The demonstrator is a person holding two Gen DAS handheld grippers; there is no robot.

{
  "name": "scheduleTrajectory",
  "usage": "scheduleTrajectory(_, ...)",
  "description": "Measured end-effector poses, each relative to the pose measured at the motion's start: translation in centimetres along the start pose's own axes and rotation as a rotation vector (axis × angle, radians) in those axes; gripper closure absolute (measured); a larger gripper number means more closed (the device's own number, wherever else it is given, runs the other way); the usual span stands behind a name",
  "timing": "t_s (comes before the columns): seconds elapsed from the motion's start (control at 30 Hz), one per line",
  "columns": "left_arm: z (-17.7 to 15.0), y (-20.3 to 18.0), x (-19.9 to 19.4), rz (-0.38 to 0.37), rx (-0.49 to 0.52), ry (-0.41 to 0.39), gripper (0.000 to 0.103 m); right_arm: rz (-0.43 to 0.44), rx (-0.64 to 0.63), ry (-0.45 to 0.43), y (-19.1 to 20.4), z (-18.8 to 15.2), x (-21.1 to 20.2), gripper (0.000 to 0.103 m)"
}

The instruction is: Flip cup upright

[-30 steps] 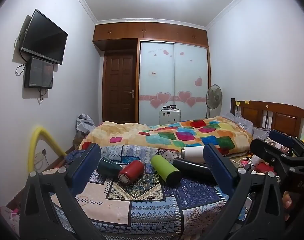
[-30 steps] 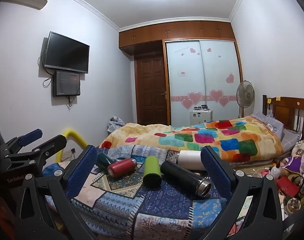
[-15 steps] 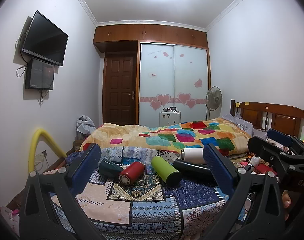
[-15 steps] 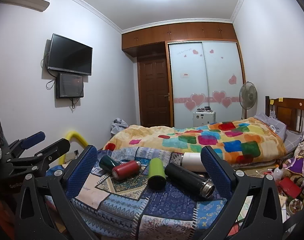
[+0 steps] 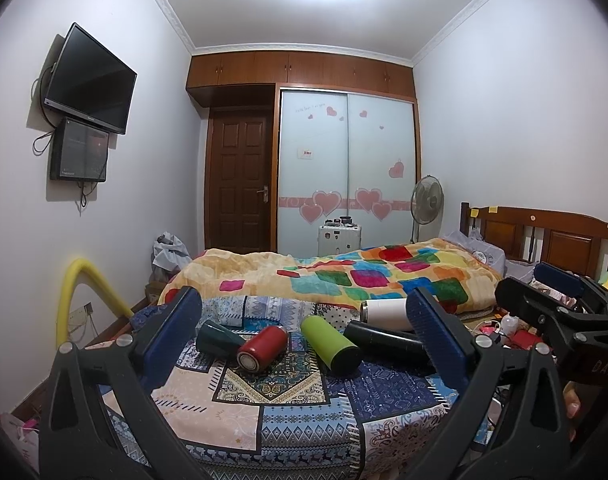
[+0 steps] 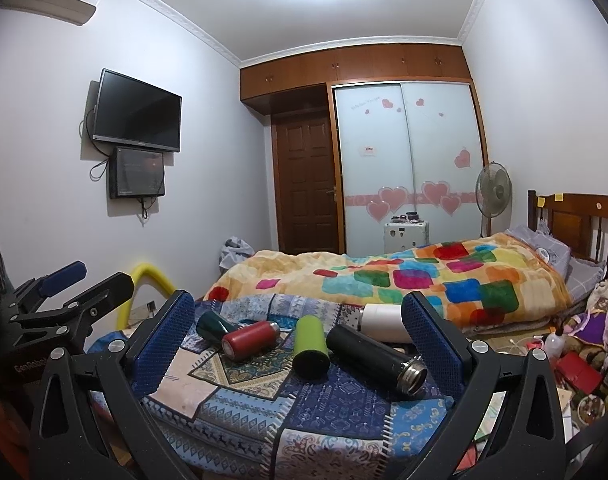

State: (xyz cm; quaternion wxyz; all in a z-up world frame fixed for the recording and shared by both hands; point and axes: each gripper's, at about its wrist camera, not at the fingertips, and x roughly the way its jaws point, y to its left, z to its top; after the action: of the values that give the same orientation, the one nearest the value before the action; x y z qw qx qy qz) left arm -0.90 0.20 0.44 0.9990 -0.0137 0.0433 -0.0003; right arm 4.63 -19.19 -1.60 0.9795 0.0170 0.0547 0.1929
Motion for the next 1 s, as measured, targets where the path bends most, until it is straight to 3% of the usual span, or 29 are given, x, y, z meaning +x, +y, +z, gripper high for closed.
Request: scheduleTrajectory(1.0, -0.12, -0.18, 0.2, 0.005, 0.001, 0.0, 0.0, 0.002, 0.0, -0.003, 0.03, 0.02, -0.18, 0.0)
